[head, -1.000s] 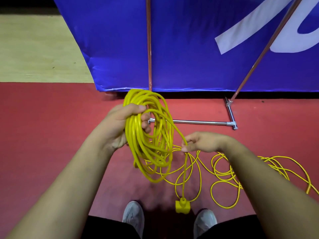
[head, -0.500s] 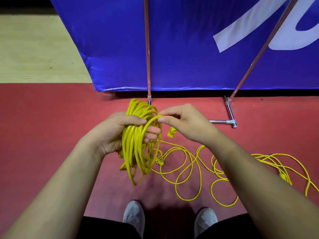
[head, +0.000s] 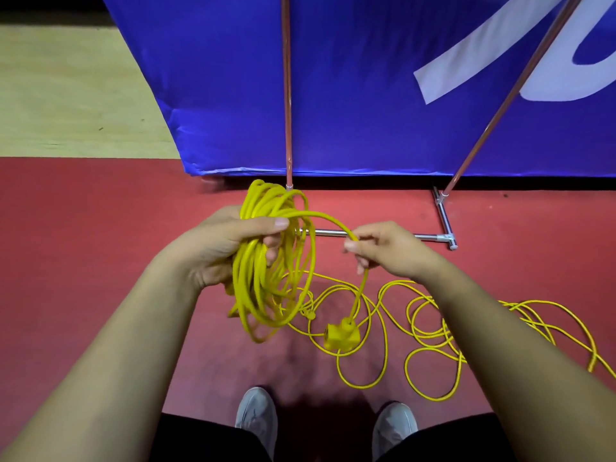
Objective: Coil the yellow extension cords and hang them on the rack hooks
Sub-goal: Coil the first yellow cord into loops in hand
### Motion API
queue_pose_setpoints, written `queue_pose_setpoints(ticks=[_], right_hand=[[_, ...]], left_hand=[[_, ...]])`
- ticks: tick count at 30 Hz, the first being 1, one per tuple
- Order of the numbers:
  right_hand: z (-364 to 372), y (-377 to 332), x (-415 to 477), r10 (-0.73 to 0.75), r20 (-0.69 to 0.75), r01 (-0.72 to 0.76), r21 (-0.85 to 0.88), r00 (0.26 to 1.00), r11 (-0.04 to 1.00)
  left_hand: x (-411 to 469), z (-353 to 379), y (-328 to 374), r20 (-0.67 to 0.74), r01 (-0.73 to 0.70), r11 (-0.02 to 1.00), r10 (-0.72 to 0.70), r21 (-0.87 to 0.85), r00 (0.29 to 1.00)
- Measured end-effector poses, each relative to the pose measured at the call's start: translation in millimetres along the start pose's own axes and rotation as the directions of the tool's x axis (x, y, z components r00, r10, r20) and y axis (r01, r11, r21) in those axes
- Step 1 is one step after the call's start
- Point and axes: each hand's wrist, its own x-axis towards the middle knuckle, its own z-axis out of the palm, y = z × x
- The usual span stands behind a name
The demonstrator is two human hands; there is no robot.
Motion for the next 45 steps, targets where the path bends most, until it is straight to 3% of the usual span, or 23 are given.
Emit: queue_pose_setpoints(ticks=[5,9,13,17,21,25,30,34,37,39,42,45], right_hand=[[6.5,-46.0,0.0,-0.272,-0.095,0.255,-0.160,0.957,0.953],[13.0,-60.2,-5.2,-0.241,-0.008,0.235,-0.192,0.970,0.953],[27.6,-58.1,-6.6,-0.332,0.091,0.338,-0.433,0.939,0.836],[35.2,-55.5,-2.9,-0.322,-0.047,0.269,-0.444,0.946,0.855],[25.9,-62.4,-2.7,-0.328,-0.119,0.270,-0.348,0.937,0.898],[15.5,-61.3,-2.2,-0.266,-0.195,0.206,-0.280,0.944,0.938],[12.4,-57.1,-1.9,-0.168,-0.199,0.130,-0.193,0.965,0.973],[9.1,-60.9,-4.2,-0.162,-0.143,0.154,-0.068,0.976,0.986],[-4.1,-55.8,-6.9,-0.121,-0.036,0.121,0.021,0.992,0.992],[-17.6,-42.1,-7.0,-0.084,-0.011,0.083,-0.073,0.996,0.994],[-31.2,-18.5,-3.3,-0.045,-0.028,0.027,-0.457,0.999,0.889],[-27.0,-7.3,3.0,-0.079,-0.182,-0.040,-0.570,0.980,0.821]], left_hand=[[-0.9,6.9,-13.4,0.017,0.065,0.953,-0.073,0.298,0.997],[-1.4,6.3,-11.8,0.096,0.015,0.927,-0.055,0.374,0.994],[-5.3,11.7,-10.2,0.198,0.014,0.851,-0.137,0.525,0.971],[-6.0,15.3,-9.2,0.206,0.029,0.837,-0.168,0.546,0.964],[-6.9,18.3,-3.8,0.140,-0.056,0.787,-0.039,0.614,0.989],[-5.5,9.6,-4.9,0.030,-0.177,0.560,0.263,0.810,0.964],[-2.6,10.6,-13.5,0.064,-0.205,0.399,0.340,0.894,0.938],[-1.7,9.9,-11.3,0.077,-0.283,0.662,0.323,0.694,0.943],[-4.3,4.9,-8.5,0.068,-0.303,0.630,0.368,0.715,0.927],[-6.8,-1.0,-6.7,0.072,-0.277,0.546,0.367,0.791,0.928],[-11.1,-6.2,-3.1,0.102,-0.237,0.395,0.332,0.888,0.938],[-11.7,-5.0,-1.5,0.144,-0.248,0.330,0.309,0.911,0.940]])
